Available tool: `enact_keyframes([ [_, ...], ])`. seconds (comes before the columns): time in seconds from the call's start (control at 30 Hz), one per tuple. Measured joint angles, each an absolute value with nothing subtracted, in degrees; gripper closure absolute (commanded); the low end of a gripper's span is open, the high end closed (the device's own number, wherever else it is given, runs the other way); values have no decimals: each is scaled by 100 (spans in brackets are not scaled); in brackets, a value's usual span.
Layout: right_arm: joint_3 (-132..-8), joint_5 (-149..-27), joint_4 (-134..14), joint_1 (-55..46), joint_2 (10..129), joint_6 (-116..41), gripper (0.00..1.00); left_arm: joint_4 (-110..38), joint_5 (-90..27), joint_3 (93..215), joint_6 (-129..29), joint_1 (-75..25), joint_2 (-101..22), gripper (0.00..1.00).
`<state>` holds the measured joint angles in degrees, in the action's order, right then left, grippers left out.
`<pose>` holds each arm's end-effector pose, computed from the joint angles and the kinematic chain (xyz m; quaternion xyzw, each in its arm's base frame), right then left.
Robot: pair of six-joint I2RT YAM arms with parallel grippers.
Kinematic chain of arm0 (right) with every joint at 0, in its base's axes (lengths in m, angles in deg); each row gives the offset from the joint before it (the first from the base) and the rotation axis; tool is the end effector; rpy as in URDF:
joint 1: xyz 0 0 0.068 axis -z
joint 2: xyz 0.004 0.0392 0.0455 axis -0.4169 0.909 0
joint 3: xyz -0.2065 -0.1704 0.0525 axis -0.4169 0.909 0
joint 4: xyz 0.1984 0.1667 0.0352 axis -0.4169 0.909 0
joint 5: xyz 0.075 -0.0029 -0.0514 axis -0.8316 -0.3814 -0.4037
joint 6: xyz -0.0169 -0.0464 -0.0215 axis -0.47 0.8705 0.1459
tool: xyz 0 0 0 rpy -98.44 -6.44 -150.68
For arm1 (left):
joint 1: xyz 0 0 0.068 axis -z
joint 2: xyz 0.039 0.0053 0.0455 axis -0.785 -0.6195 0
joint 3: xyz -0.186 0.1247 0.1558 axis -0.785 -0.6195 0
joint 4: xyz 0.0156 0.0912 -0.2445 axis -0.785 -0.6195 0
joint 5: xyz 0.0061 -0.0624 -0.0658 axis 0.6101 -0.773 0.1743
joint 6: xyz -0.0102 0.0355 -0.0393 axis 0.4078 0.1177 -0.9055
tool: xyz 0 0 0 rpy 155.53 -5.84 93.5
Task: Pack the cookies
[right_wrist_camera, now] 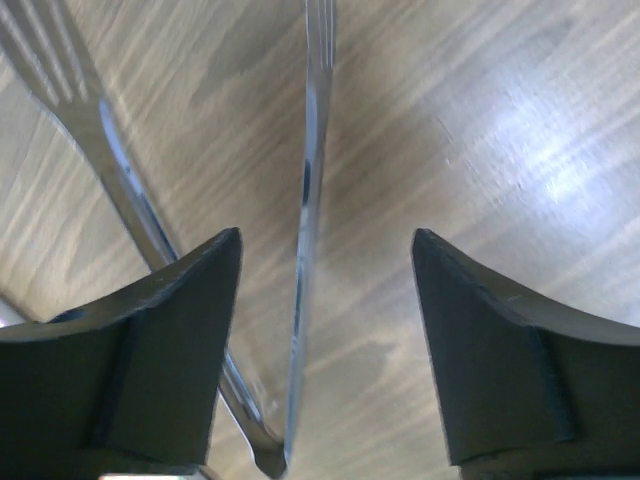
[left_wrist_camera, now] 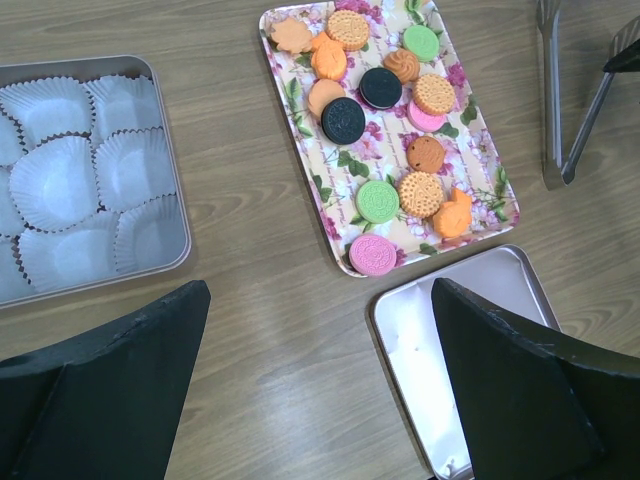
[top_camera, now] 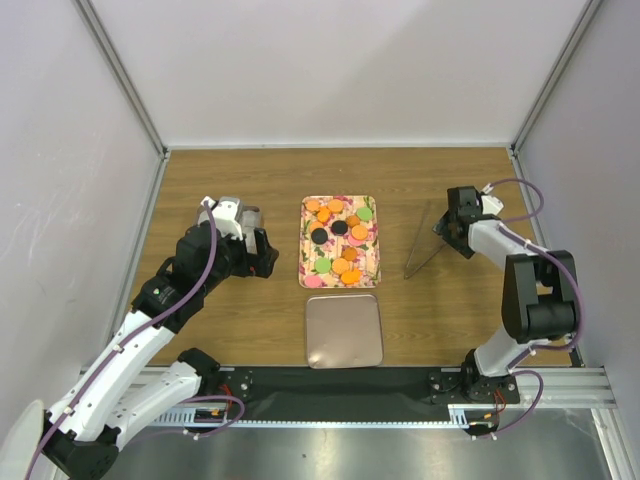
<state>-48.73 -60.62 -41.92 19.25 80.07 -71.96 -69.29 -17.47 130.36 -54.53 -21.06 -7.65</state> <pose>0.3193 0.0178 0.1889 0.3398 0.8785 -0.0384 0.3336 0.1451 -0.0819 0.3274 0.0795 0.8462 -0.1712 0.4983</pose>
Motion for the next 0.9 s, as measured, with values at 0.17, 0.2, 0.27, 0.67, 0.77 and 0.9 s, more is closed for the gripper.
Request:
enact_keyframes([
  [0.17, -5175, -5863, -4181, 1927, 8469, -7222, 36, -6929, -1751, 13038, -5453, -2106, -765, 0],
  [0.2, -5232, -5839, -4174, 1927, 8545, -7222, 38, -6929, -1751, 13036, -5453, -2108, -765, 0],
  [0.27, -5343, -5784, -4159, 1927, 8683, -7214, 43, -6929, -1751, 13036, -5451, -2108, -765, 0],
  [0.67, -5688, -5587, -4172, 1966, 9299, -7069, 100, -6925, -1924, 13038, -5460, -2106, -929, 0],
  [0.77, -5717, -5620, -4159, 2017, 9299, -7032, 100, -6929, -2038, 13045, -5495, -2108, -1038, 0],
  [0.9, -5745, -5769, -4115, 2087, 9146, -6905, 100, -6910, -2350, 13108, -5707, -2108, -1237, 0],
])
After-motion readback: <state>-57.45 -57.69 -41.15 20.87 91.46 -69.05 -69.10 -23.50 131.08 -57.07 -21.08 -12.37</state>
